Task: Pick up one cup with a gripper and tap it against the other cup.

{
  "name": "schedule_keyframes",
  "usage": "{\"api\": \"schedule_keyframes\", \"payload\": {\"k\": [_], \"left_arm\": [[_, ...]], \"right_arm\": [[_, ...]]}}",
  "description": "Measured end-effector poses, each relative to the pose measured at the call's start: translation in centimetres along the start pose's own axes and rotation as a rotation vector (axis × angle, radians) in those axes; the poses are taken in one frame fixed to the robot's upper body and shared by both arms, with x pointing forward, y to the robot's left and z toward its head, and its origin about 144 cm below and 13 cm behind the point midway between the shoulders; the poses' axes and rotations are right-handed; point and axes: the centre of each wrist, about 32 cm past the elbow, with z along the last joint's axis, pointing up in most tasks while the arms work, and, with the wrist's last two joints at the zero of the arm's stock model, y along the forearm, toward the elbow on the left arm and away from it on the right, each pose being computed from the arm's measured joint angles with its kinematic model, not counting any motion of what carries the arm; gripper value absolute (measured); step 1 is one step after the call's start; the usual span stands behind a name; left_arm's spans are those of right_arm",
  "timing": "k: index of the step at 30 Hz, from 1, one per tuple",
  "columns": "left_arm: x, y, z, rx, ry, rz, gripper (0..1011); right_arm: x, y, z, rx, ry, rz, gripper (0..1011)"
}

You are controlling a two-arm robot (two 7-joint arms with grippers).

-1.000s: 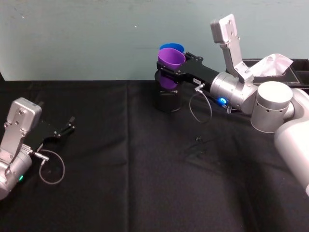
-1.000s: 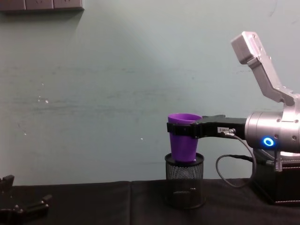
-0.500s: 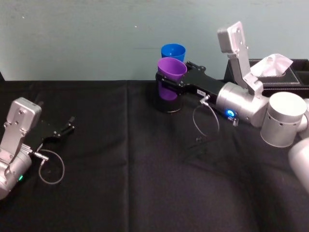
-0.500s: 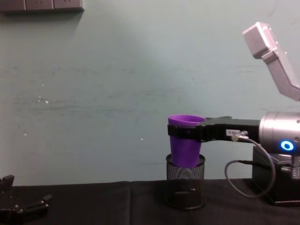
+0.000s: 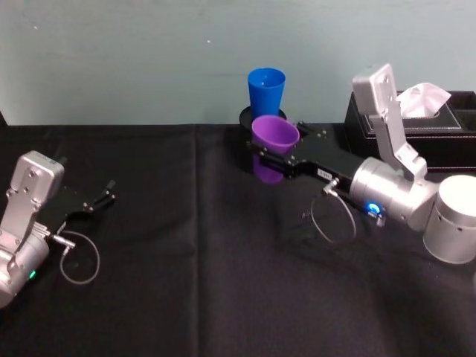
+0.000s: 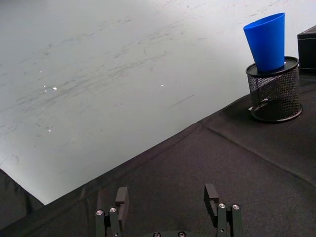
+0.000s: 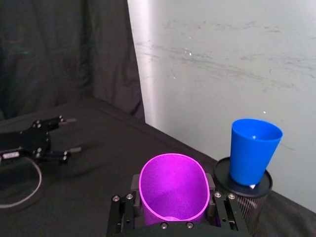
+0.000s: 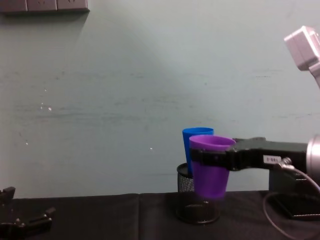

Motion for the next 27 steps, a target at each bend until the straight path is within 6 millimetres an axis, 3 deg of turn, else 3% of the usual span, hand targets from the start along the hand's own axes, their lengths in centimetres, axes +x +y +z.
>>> {"api": "schedule_keyframes", "payload": {"k": [27], "left_arm": [[0.0, 0.0, 0.0, 0.0, 0.0, 0.0, 1000]], "right_arm": [[-2.2, -3.1, -3.9, -0.022, -0.079, -0.015, 723]]}}
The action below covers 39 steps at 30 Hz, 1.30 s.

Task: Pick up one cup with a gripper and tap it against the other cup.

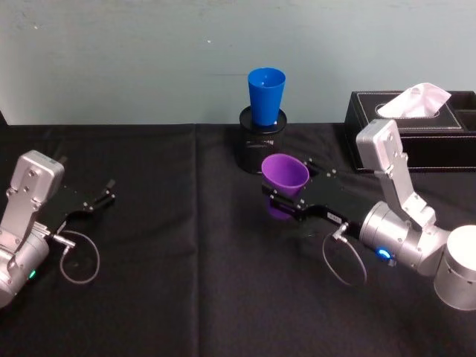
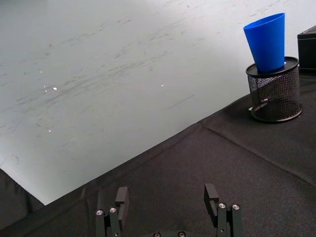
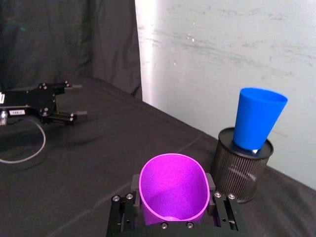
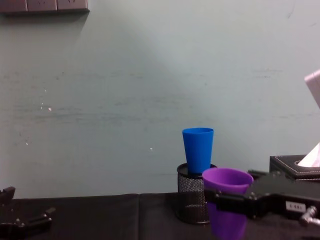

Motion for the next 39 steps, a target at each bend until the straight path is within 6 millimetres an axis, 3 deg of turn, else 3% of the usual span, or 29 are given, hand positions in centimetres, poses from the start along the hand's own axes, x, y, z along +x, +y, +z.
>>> {"api": "schedule_keyframes", "payload": {"k": [17, 39], "left_arm": [[0.0, 0.0, 0.0, 0.0, 0.0, 0.0, 1000], [0.0, 0.0, 0.0, 0.0, 0.0, 0.0, 1000]], "right_arm": [[-1.1, -0.2, -3.0, -0.037, 0.052, -0.028, 723], [-1.2, 0.3, -4.1, -0.063, 0.094, -0.041, 723]]}}
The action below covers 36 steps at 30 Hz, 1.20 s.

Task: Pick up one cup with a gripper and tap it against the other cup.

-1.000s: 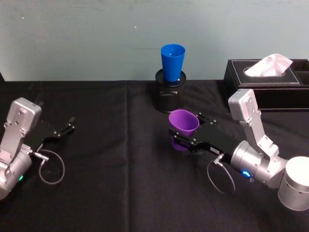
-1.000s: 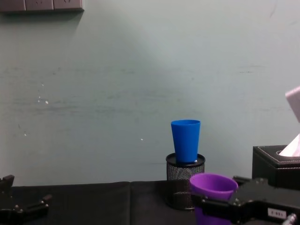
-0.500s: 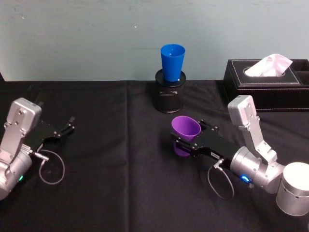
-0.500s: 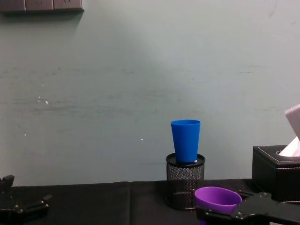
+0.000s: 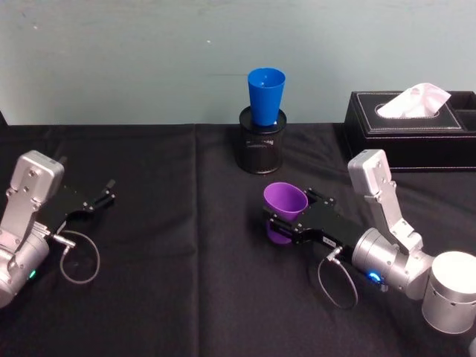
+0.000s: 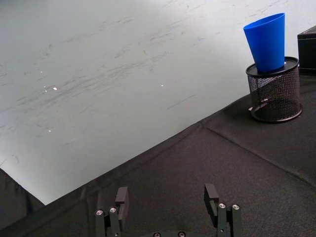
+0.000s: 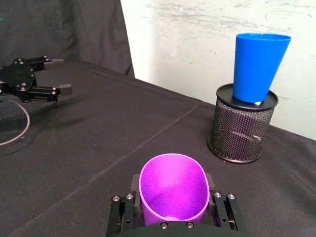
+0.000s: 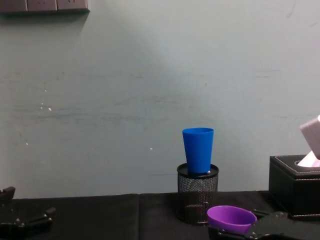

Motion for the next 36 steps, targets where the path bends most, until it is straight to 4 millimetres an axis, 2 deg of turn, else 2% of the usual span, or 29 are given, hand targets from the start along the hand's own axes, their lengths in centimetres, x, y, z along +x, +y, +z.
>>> {"api": "schedule_keyframes", "payload": {"k": [19, 28, 36], "left_arm": [[0.0, 0.0, 0.0, 0.0, 0.0, 0.0, 1000], [0.0, 0.0, 0.0, 0.0, 0.0, 0.0, 1000], [0.0, 0.0, 0.0, 0.0, 0.0, 0.0, 1000]], "right_arm": [[0.03, 0.14, -0.25, -0.009, 0.023, -0.004, 739], [0.01, 0.14, -0.22, -0.009, 0.021, -0.003, 997], [-0.21, 0.06, 0.17, 0.018, -0.003, -0.002, 1000]]}}
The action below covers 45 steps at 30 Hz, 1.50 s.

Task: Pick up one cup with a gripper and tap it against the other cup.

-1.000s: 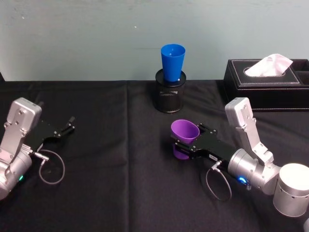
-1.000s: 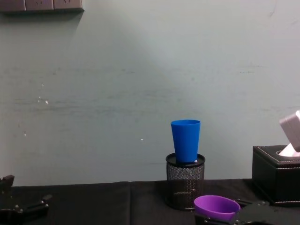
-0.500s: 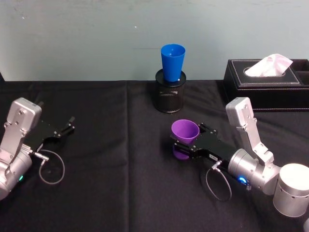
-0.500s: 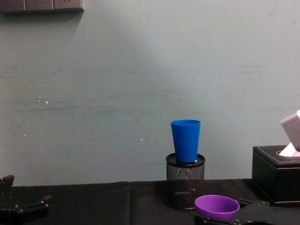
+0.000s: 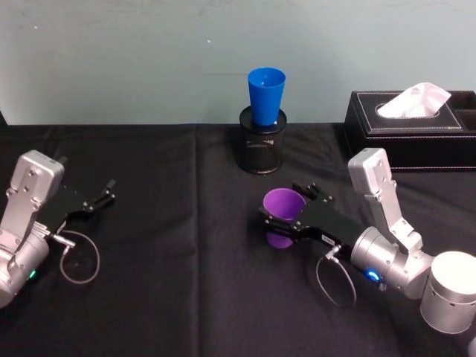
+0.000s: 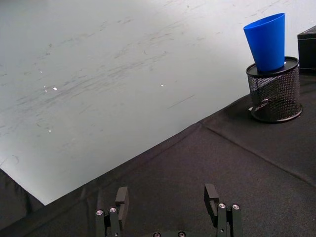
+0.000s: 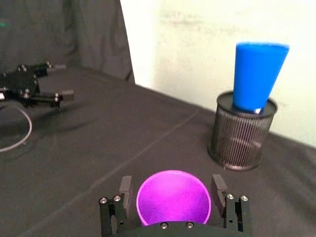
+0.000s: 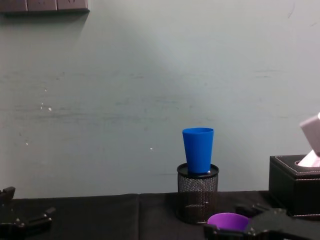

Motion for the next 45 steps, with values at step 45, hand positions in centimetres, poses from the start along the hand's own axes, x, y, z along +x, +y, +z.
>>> {"api": "schedule_keyframes", "payload": {"k": [45], "left_arm": [[0.0, 0.0, 0.0, 0.0, 0.0, 0.0, 1000]], "right_arm": [[-2.0, -0.1, 1.8, -0.074, -0.021, -0.523, 1000]]}}
